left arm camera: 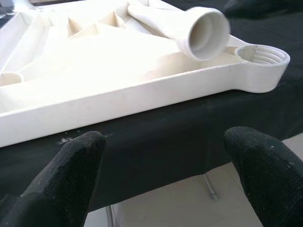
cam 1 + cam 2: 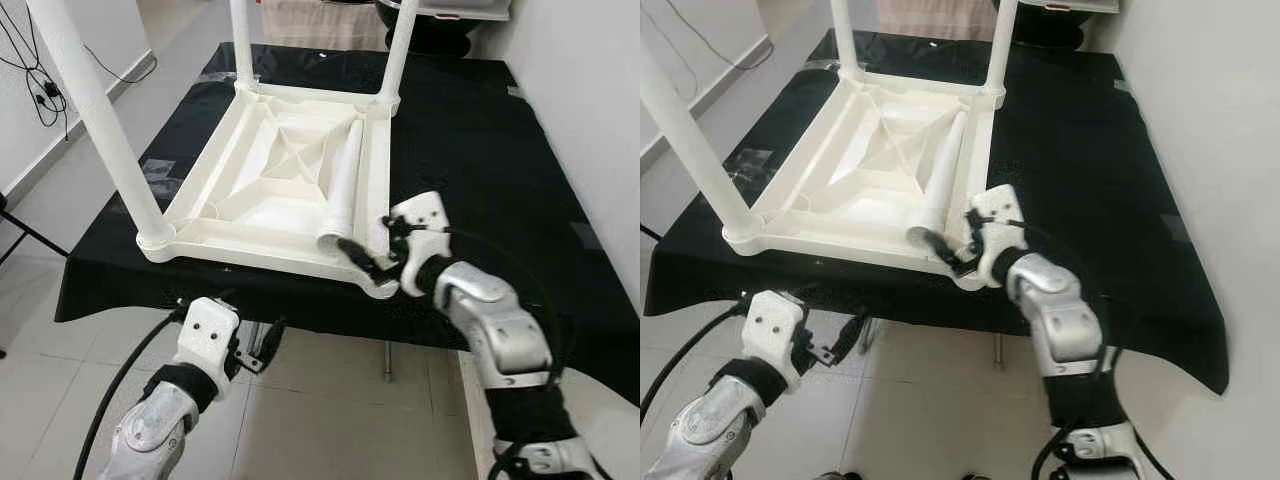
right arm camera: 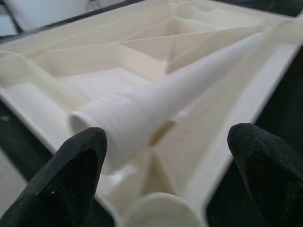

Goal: Building children table

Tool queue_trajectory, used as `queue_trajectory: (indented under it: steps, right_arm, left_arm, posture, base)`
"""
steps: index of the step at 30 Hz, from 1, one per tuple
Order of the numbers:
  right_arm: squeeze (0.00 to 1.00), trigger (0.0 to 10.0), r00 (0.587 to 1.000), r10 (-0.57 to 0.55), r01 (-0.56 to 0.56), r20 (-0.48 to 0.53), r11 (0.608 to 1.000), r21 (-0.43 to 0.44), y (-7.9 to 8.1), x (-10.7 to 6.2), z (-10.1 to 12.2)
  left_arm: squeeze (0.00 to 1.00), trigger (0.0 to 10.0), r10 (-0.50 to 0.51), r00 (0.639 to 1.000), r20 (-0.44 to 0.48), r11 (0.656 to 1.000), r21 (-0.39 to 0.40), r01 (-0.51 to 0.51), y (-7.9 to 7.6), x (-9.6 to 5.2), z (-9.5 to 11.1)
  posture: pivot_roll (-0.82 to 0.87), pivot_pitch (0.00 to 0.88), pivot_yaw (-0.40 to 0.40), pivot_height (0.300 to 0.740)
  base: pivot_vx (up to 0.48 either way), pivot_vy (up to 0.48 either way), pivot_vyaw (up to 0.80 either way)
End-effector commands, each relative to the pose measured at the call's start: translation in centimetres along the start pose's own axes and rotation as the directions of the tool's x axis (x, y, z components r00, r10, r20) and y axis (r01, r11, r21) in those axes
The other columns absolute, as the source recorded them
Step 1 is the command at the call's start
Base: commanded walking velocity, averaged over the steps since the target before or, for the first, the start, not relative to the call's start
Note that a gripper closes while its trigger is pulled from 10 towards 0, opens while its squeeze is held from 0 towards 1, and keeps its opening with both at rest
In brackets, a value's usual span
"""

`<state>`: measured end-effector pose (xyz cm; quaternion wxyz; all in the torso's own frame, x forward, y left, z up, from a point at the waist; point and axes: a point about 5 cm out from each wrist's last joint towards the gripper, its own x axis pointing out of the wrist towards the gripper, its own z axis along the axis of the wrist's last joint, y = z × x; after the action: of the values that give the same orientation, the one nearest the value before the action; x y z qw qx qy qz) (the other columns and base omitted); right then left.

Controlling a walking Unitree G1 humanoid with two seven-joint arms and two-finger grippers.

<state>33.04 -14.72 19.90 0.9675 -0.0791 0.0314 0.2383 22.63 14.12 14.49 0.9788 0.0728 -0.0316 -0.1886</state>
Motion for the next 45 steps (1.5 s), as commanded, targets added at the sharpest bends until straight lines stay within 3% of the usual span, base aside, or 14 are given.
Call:
queue_trajectory:
  steps: [1, 4, 9, 19, 30, 36, 37, 38, 39, 40, 41, 45]
  right_arm:
    - [0.00, 10.0, 1.000, -0.026, 0.026, -0.012, 0.998, -0.060, -0.1, -0.2, -0.3]
    - [0.00, 10.0, 1.000, -0.022, 0.020, -0.019, 0.991, -0.134, 0.2, -0.1, -0.2]
    - [0.00, 10.0, 0.997, -0.030, 0.007, -0.067, 0.947, -0.321, 1.2, 0.6, -0.8]
    - [0.00, 10.0, 0.999, -0.001, -0.014, -0.047, 0.947, -0.321, 2.1, 1.3, -0.6]
    - [0.00, 10.0, 0.991, -0.126, 0.098, -0.037, 0.896, -0.434, 2.6, 3.8, 0.2]
    - [0.00, 10.0, 0.983, -0.182, 0.159, -0.017, 0.893, -0.421, 2.9, 4.2, 0.4]
    - [0.00, 8.0, 0.982, -0.189, 0.166, -0.013, 0.893, -0.419, 3.0, 4.2, 0.4]
    - [0.00, 8.0, 0.981, -0.193, 0.171, -0.011, 0.892, -0.418, 3.1, 4.3, 0.3]
    - [0.00, 3.2, 0.981, -0.195, 0.174, -0.009, 0.891, -0.420, 3.2, 4.3, 0.3]
    - [0.00, 3.2, 0.981, -0.195, 0.174, -0.009, 0.891, -0.420, 3.2, 4.3, 0.3]
    - [0.00, 0.0, 0.981, -0.196, 0.174, -0.007, 0.888, -0.426, 3.4, 4.3, 0.1]
    - [0.00, 0.0, 0.979, -0.203, 0.183, 0.002, 0.880, -0.438, 3.8, 4.5, -0.2]
  left_arm:
    - [0.00, 10.0, 0.000, 1.000, -0.014, 1.000, 0.002, 0.000, 0.0, 0.1, -0.3]
    - [0.00, 10.0, 0.001, 1.000, -0.010, 1.000, 0.002, -0.001, 0.0, 0.3, -0.3]
    - [0.00, 10.0, 0.001, 1.000, -0.001, 1.000, 0.002, -0.001, -0.1, 0.6, -0.2]
    - [0.00, 10.0, 0.012, 1.000, 0.002, 1.000, 0.004, -0.012, 0.0, 0.6, -0.2]
    - [0.00, 10.0, 0.014, 1.000, 0.008, 1.000, 0.005, -0.014, -0.3, 0.6, -0.1]
    - [0.00, 10.0, 0.020, 1.000, 0.007, 1.000, 0.007, -0.020, -0.2, 0.5, -0.1]
    - [0.00, 10.0, 0.022, 1.000, 0.007, 1.000, 0.007, -0.022, -0.2, 0.5, -0.1]
    - [0.00, 10.0, 0.023, 1.000, 0.008, 1.000, 0.007, -0.023, -0.2, 0.5, -0.1]
    - [0.00, 10.0, 0.025, 1.000, 0.008, 1.000, 0.007, -0.025, -0.2, 0.5, 0.0]
    - [0.00, 10.0, 0.025, 1.000, 0.008, 1.000, 0.007, -0.025, -0.2, 0.5, 0.0]
    - [0.00, 10.0, 0.026, 1.000, 0.009, 1.000, 0.007, -0.026, -0.2, 0.5, 0.0]
    - [0.00, 10.0, 0.027, 1.000, 0.011, 1.000, 0.009, -0.027, -0.2, 0.6, 0.0]
  posture:
    - [0.01, 0.144, -0.029, 0.740]
    - [0.01, 0.144, -0.029, 0.740]
    - [0.01, 0.137, -0.033, 0.740]
    - [0.02, 0.129, -0.045, 0.740]
    - [0.03, 0.133, -0.045, 0.740]
    - [0.03, 0.136, -0.048, 0.740]
    - [0.03, 0.136, -0.048, 0.740]
    - [0.03, 0.136, -0.048, 0.740]
    - [0.03, 0.135, -0.048, 0.740]
    - [0.03, 0.135, -0.048, 0.740]
    - [0.03, 0.134, -0.048, 0.740]
    - [0.03, 0.133, -0.047, 0.740]
  base:
    - [0.000, 0.000, 0.00]
    - [0.000, 0.000, 0.00]
    - [0.000, 0.000, 0.00]
    - [0.000, 0.000, 0.00]
    - [0.000, 0.000, 0.00]
    - [0.000, 0.000, 0.00]
    - [0.000, 0.000, 0.00]
    - [0.000, 0.000, 0.00]
    - [0.000, 0.000, 0.00]
    - [0.000, 0.000, 0.00]
    - [0.000, 0.000, 0.00]
    - [0.000, 0.000, 0.00]
